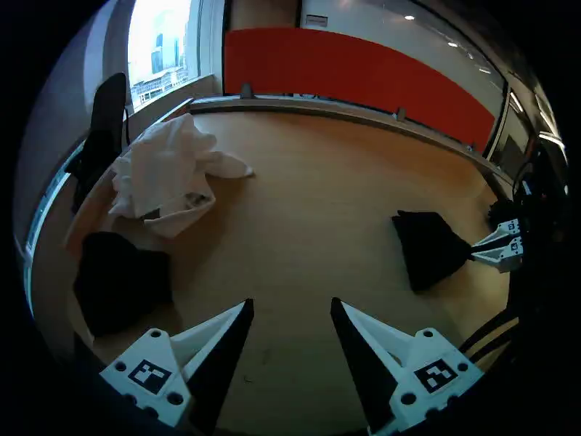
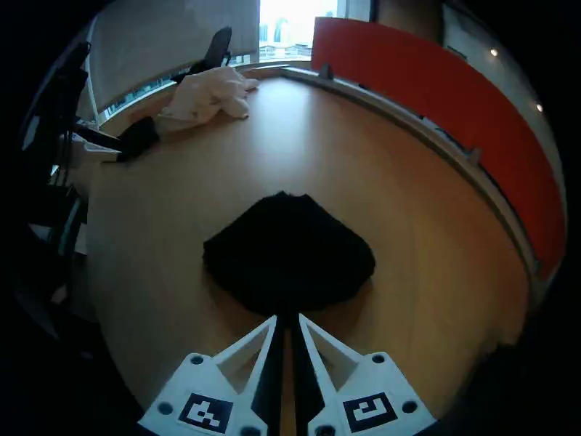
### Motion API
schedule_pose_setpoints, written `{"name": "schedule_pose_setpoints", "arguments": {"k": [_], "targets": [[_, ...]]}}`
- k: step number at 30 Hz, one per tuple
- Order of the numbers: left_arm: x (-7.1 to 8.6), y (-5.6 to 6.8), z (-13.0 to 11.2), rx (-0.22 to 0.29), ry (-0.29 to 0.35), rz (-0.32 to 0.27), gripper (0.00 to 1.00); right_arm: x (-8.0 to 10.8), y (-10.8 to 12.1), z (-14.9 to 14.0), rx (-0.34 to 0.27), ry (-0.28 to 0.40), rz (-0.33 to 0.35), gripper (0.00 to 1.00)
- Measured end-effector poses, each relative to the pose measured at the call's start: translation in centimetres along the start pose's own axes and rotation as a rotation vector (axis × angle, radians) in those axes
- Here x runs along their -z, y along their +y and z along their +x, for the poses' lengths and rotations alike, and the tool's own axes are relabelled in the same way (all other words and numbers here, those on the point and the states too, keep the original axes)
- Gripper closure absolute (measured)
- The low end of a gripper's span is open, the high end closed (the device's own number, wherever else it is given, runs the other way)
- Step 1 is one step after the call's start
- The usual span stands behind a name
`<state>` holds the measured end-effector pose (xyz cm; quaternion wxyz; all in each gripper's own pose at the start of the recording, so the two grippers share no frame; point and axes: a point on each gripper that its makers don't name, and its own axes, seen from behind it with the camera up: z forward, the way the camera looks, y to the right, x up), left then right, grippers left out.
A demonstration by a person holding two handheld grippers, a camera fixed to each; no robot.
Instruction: Fold towel
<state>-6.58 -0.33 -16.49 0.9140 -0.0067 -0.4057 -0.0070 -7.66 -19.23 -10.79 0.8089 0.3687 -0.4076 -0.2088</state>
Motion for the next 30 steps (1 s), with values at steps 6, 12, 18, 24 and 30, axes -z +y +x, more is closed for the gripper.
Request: {"name": "schedule_pose_setpoints", "arguments": {"k": [6, 12, 18, 24, 30], "targets": [[0.1, 0.2, 0.3, -0.002, 0.011, -0.007, 0.22, 1.1, 0.8, 3.1, 0.018, 0.052, -0.021, 0.94], [0.4, 0.1, 0.7, -0.002, 0.022, -0.011, 0.22, 2.3, 1.5, 6.8, 0.037, 0.122, -0.041, 0.94], [0.6, 0.1, 1.1, -0.007, 0.031, -0.015, 0.22, 4.1, 2.2, 10.4, 0.060, 0.188, -0.064, 0.94], [0.7, 0.2, 1.7, -0.016, 0.038, -0.022, 0.22, 6.0, 3.0, 13.0, 0.065, 0.240, -0.083, 0.94], [0.7, 0.4, 2.2, -0.027, 0.042, -0.030, 0.22, 7.3, 3.9, 13.9, 0.055, 0.263, -0.096, 0.94]]}}
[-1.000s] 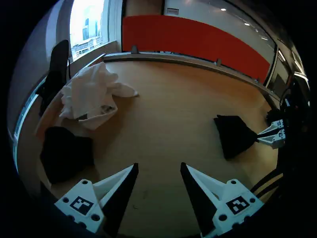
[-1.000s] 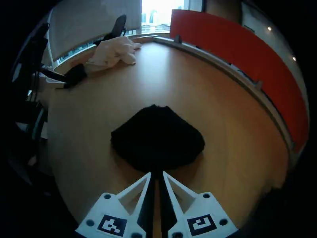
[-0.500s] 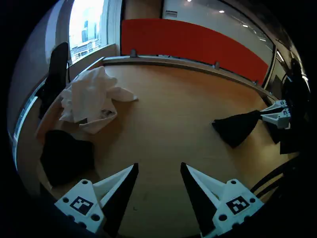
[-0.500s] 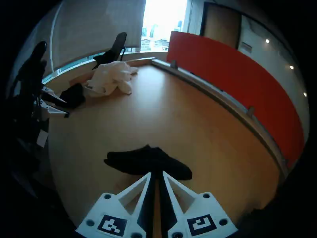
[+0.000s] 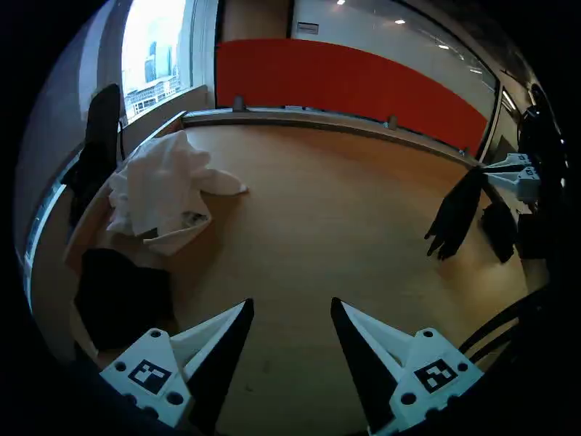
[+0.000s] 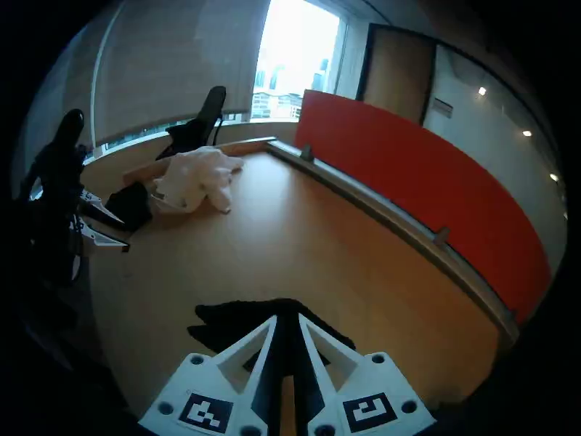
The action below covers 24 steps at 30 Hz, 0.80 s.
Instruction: Fold towel
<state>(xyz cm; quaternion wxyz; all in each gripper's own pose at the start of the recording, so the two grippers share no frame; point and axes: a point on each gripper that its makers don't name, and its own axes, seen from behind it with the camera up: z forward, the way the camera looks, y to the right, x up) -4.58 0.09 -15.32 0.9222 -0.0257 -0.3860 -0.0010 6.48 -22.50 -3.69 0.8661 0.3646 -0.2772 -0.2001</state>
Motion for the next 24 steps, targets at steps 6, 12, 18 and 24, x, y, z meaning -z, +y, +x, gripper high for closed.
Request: {"name": "schedule_pose_setpoints", "arguments": {"k": [6, 12, 18, 24], "targets": [[-0.1, 0.2, 0.4, -0.011, -0.001, -0.007, 0.22, 0.8, 1.1, 0.5, -0.004, 0.013, -0.016, 0.94], [-0.4, 0.5, 0.8, -0.025, -0.004, -0.011, 0.22, 1.6, 2.6, 1.1, -0.009, 0.028, -0.030, 0.94], [-0.5, 0.7, 1.2, -0.027, 0.002, -0.017, 0.22, 2.7, 4.3, 1.3, -0.017, 0.031, -0.044, 0.94], [-0.7, 0.9, 1.3, -0.027, -0.002, -0.021, 0.22, 4.1, 6.4, 0.8, -0.041, 0.033, -0.060, 0.94]]}}
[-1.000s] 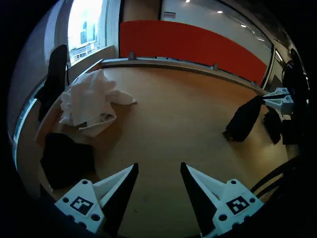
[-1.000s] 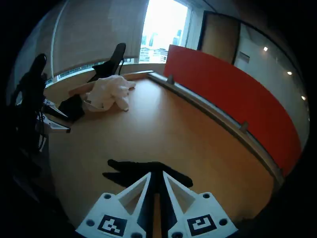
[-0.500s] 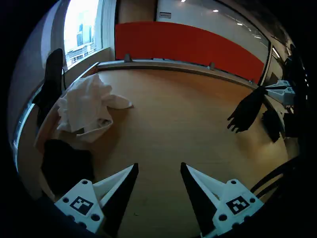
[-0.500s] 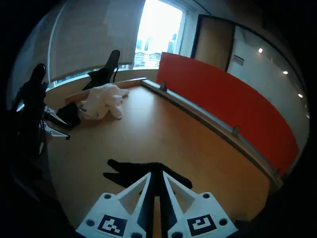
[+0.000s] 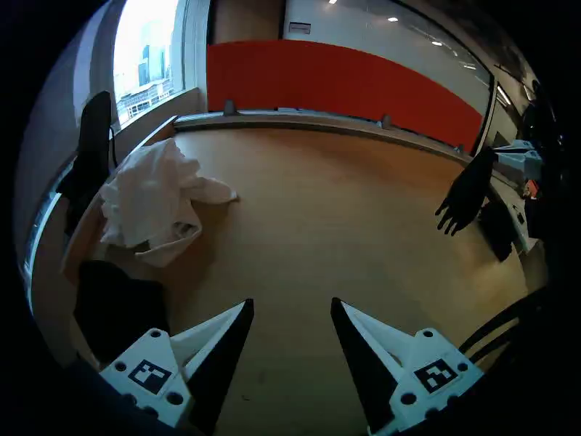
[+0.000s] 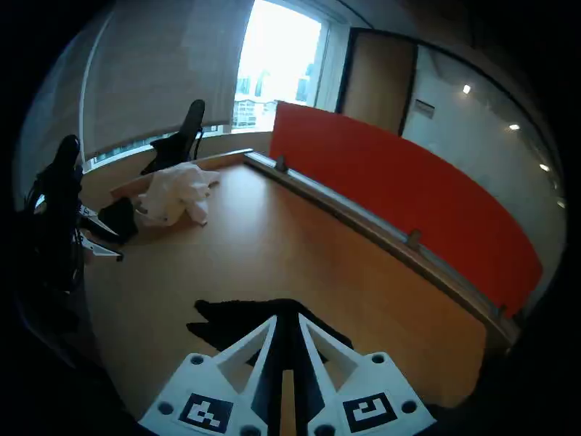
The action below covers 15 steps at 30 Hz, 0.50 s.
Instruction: Fold towel
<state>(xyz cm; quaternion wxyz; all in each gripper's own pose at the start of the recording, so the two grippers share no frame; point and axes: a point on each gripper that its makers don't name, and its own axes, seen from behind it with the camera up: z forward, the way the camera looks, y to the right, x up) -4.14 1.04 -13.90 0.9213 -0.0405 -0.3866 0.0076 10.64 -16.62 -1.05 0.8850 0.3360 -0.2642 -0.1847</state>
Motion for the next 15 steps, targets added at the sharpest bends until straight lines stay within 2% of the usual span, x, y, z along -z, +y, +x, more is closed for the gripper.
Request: {"name": "schedule_pose_setpoints", "arguments": {"k": [7, 15], "targets": [[-0.1, 0.3, 0.2, -0.019, -0.008, 0.003, 0.22, 1.7, 3.4, -1.1, -0.025, -0.006, -0.034, 0.94], [-0.3, 1.0, 0.1, -0.028, -0.018, 0.006, 0.22, 4.1, 8.4, -2.2, -0.044, -0.014, -0.072, 0.94]]}}
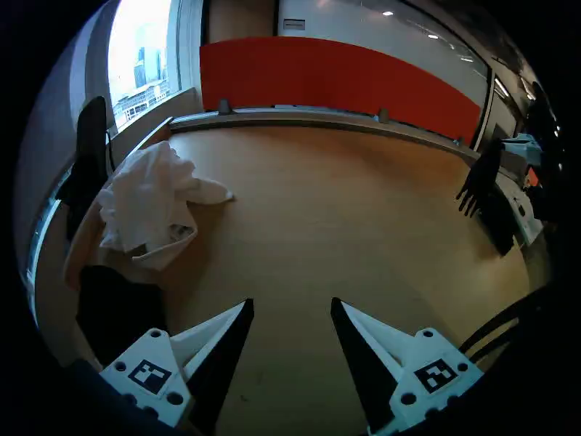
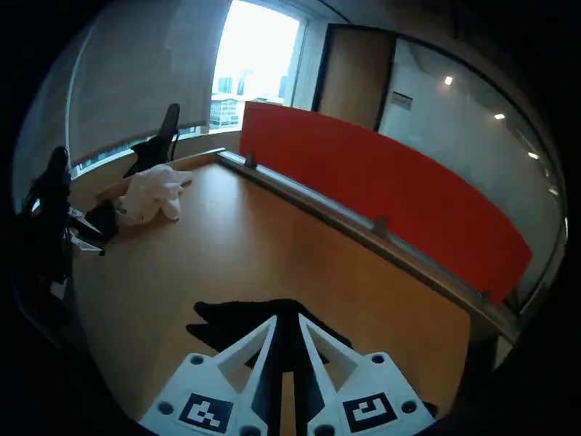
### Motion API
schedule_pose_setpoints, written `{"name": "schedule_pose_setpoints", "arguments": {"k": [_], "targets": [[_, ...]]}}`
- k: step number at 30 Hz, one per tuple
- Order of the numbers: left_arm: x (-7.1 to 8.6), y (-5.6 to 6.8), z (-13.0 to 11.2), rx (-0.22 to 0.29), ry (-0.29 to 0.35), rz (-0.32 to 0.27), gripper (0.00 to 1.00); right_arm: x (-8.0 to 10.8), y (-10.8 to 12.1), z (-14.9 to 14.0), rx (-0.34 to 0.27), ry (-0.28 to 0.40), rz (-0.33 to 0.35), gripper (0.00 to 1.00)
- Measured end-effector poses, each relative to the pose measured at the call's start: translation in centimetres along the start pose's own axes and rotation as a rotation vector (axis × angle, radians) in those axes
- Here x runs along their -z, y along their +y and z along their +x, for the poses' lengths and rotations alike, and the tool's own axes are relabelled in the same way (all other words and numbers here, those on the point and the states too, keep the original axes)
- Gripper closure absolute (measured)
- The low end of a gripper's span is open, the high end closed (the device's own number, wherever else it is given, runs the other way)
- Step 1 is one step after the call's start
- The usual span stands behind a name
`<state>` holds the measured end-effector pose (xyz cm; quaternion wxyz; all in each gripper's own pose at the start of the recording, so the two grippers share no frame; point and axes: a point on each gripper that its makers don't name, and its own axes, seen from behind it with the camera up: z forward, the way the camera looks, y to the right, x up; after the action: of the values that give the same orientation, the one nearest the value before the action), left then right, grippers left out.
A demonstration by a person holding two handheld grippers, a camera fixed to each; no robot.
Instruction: Fold towel
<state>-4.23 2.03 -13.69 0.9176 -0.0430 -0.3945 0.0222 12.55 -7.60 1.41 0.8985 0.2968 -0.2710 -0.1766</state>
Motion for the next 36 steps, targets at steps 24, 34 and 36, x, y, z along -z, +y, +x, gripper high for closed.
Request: {"name": "schedule_pose_setpoints", "arguments": {"k": [24, 34, 36], "targets": [[0.2, 1.3, -0.5, 0.006, -0.023, 0.028, 0.22, 2.9, 16.6, -3.9, -0.084, -0.065, -0.129, 0.94], [0.3, 1.8, -0.5, 0.001, -0.032, 0.037, 0.22, 3.2, 21.2, -6.2, -0.111, -0.113, -0.175, 0.94], [0.3, 1.9, -0.4, 0.000, -0.033, 0.039, 0.22, 3.4, 22.0, -6.7, -0.116, -0.123, -0.183, 0.94]]}}
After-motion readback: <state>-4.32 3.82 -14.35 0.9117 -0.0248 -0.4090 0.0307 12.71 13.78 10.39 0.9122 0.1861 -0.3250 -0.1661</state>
